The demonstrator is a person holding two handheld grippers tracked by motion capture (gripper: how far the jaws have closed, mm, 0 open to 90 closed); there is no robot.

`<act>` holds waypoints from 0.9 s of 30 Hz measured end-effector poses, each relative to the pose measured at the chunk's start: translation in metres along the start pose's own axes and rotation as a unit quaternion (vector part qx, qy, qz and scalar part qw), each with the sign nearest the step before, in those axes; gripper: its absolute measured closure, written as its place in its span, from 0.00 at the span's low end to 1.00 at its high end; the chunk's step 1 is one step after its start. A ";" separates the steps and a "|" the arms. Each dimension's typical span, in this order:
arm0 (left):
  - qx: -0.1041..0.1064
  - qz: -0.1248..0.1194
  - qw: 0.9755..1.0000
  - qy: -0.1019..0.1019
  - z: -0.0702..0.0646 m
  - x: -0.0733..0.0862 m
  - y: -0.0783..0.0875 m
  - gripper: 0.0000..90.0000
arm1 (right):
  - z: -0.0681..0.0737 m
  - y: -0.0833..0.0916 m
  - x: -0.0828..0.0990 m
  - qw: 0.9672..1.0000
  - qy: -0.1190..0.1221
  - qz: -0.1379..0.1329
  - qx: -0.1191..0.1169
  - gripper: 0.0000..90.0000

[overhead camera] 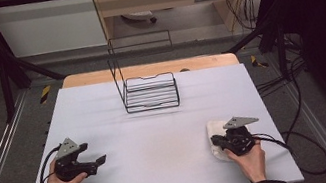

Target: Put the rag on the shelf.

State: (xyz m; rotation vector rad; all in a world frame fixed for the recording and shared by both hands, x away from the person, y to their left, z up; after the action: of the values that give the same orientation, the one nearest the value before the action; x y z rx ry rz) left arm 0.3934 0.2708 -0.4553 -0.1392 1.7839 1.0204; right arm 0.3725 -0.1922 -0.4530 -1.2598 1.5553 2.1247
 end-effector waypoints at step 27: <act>-0.002 -0.001 1.000 0.001 0.000 -0.001 0.000 0.13 | 0.077 -0.040 -0.024 0.996 0.035 -0.020 -0.075 0.94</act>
State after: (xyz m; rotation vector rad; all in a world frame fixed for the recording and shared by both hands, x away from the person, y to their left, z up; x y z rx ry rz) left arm 0.3934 0.2703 -0.4547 -0.1431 1.7829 1.0230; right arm 0.3730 -0.1025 -0.4561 -1.4156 1.4055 2.2305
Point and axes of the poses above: each handheld gripper's, and its own axes: y roughly backward along the jaws, x roughly out of its underside, z roughly to its left, the point moved 4 cm from there along -y, roughly forward along the jaws, and after that the axes turned 6 degrees about x, right-handed, at the moved point
